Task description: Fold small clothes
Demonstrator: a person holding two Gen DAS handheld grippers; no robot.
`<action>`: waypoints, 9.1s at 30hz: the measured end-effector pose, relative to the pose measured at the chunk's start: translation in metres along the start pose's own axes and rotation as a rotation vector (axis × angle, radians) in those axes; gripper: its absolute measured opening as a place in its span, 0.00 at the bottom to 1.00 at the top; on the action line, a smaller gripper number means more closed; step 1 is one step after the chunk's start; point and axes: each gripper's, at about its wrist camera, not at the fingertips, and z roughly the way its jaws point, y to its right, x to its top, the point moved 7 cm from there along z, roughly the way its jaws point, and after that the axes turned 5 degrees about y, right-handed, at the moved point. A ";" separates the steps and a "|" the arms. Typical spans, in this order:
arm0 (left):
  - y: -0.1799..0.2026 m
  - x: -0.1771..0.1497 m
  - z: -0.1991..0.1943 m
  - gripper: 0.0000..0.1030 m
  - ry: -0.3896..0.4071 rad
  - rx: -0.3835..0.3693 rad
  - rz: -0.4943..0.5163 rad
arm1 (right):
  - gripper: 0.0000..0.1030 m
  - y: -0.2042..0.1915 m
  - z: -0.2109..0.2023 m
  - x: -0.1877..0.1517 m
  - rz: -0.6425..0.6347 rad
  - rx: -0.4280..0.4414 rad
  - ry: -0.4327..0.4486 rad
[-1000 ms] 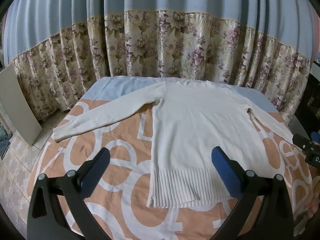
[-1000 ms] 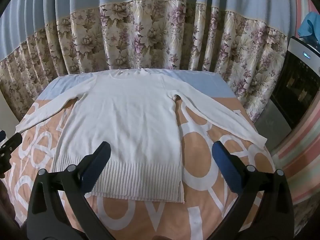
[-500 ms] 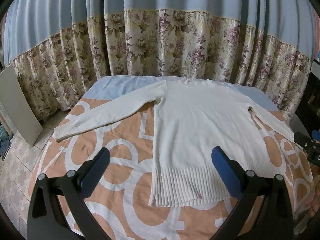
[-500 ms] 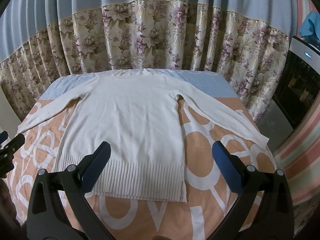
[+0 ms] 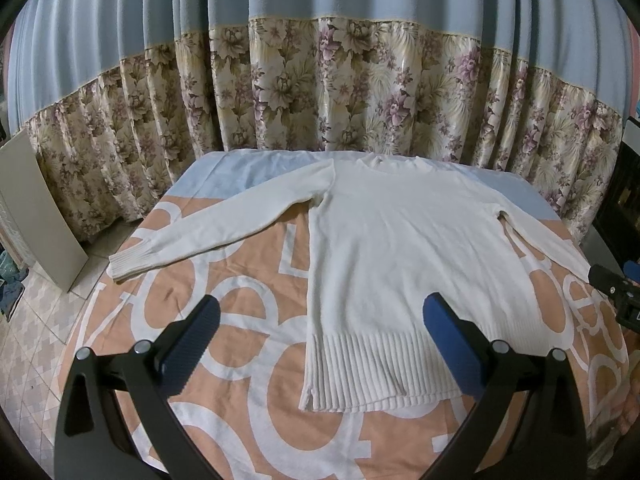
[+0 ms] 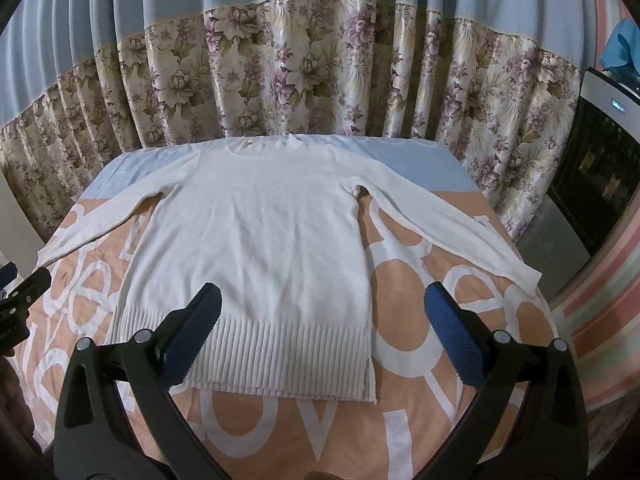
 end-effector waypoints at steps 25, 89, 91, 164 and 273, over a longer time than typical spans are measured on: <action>0.000 0.000 -0.001 0.98 -0.006 0.006 0.000 | 0.97 0.001 0.003 -0.002 -0.003 0.004 -0.004; 0.000 0.001 0.019 0.98 -0.019 -0.020 0.010 | 0.97 0.063 0.039 -0.006 0.019 -0.017 0.023; 0.011 0.003 0.029 0.98 -0.019 -0.031 0.030 | 0.97 0.083 0.047 -0.007 0.013 -0.034 0.023; 0.084 0.049 0.163 0.98 -0.028 -0.151 0.167 | 0.11 0.154 0.216 0.047 0.145 0.065 -0.095; 0.016 0.116 0.395 0.18 -0.101 -0.033 0.137 | 0.56 0.002 0.353 0.117 0.067 0.108 -0.090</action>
